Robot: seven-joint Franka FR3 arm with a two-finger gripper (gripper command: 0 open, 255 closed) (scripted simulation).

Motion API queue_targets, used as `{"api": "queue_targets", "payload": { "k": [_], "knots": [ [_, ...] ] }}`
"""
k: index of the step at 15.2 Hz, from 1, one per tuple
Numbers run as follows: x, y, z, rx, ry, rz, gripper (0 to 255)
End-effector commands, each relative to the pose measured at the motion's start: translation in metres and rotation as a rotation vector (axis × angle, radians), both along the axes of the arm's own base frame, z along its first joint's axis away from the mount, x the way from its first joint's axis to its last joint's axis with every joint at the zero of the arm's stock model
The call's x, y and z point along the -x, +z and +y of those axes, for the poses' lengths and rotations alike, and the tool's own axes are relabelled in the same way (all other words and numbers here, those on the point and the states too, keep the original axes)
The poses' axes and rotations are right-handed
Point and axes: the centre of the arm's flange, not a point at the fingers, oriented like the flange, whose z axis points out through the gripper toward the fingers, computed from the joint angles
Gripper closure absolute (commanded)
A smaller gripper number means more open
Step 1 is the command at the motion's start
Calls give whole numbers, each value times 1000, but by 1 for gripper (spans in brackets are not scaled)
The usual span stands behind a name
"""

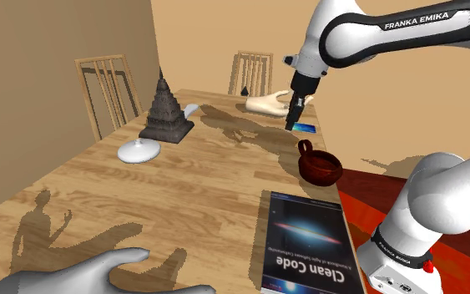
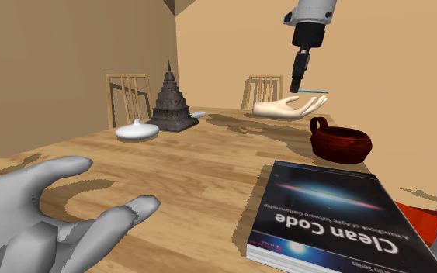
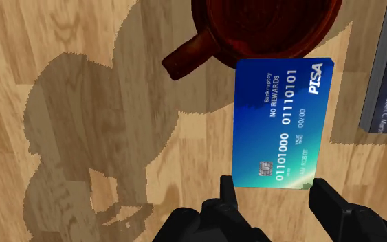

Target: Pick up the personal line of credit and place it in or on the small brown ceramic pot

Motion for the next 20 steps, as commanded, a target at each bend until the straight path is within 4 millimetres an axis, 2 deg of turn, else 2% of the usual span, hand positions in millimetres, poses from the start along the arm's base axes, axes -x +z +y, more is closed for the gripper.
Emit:
{"api": "queue_targets", "payload": {
  "k": [1,5,20],
  "knots": [
    [24,0,-16,0,1,0,255],
    [61,2,-50,0,1,0,255],
    [61,-81,-50,0,1,0,255]
  ]
}}
